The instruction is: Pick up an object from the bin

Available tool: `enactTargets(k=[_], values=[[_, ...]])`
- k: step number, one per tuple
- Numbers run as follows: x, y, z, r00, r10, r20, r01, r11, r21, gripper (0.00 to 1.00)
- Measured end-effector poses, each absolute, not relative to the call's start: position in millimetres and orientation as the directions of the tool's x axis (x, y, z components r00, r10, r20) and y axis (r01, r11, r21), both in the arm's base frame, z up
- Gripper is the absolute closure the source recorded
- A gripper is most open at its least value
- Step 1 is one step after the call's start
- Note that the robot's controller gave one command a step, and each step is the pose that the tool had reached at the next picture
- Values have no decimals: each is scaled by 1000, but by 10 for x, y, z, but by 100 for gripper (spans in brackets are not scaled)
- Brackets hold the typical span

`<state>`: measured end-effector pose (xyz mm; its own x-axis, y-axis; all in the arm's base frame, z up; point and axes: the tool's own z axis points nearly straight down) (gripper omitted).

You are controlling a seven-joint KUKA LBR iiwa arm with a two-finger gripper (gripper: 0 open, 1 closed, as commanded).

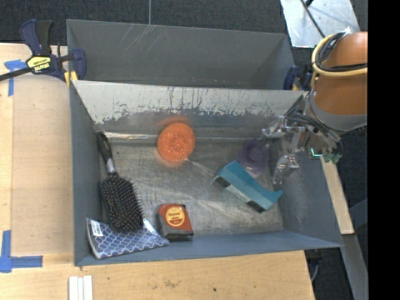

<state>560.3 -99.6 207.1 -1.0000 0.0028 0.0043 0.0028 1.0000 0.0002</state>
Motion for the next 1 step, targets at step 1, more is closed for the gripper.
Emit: enactTargets(k=[1], values=[[5619,-992,2116,-1000,0,-4,0,1000,-1,0]])
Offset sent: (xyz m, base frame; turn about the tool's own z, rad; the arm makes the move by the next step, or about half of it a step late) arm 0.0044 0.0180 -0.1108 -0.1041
